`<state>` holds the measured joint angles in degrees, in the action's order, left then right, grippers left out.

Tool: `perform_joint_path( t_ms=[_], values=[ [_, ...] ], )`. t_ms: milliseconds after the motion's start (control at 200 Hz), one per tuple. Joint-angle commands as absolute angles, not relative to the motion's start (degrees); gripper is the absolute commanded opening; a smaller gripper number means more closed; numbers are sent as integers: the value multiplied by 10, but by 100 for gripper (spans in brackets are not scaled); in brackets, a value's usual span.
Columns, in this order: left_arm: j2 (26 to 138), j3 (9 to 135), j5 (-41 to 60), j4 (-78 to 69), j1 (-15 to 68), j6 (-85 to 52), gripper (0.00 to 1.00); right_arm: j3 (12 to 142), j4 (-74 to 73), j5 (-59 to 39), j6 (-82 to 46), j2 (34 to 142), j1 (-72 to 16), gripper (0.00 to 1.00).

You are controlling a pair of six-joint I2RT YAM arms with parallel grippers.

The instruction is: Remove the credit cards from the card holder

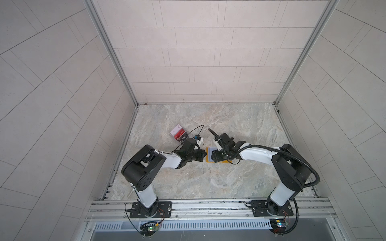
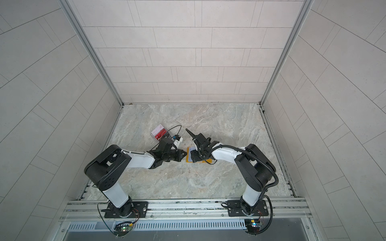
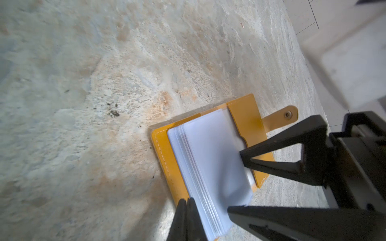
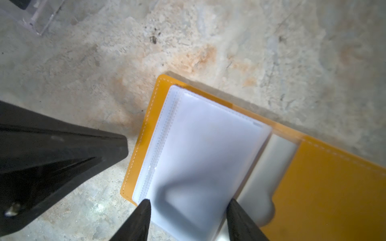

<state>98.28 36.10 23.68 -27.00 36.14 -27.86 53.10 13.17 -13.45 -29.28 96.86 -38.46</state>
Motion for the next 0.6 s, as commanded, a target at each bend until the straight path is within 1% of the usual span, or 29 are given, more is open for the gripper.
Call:
perform_joint_path(
  t_ms=[0, 95, 165, 335, 441, 591],
  values=[
    [980, 371, 228, -273, 362, -280, 0, 537, 145, -101, -306, 971, -391, 61],
    [981, 378, 225, -266, 362, -274, 0, 544, 167, -43, -307, 969, -393, 62],
    [982, 382, 219, -263, 362, -272, 0, 551, 169, -37, -306, 973, -392, 64],
    [985, 392, 208, -254, 362, -270, 0, 569, 153, -69, -309, 1006, -392, 63],
    [980, 393, 203, -248, 361, -267, 0, 571, 138, -103, -309, 1017, -395, 60],
    [975, 393, 188, -228, 361, -263, 0, 570, 132, -121, -309, 1020, -403, 57]
  ],
)
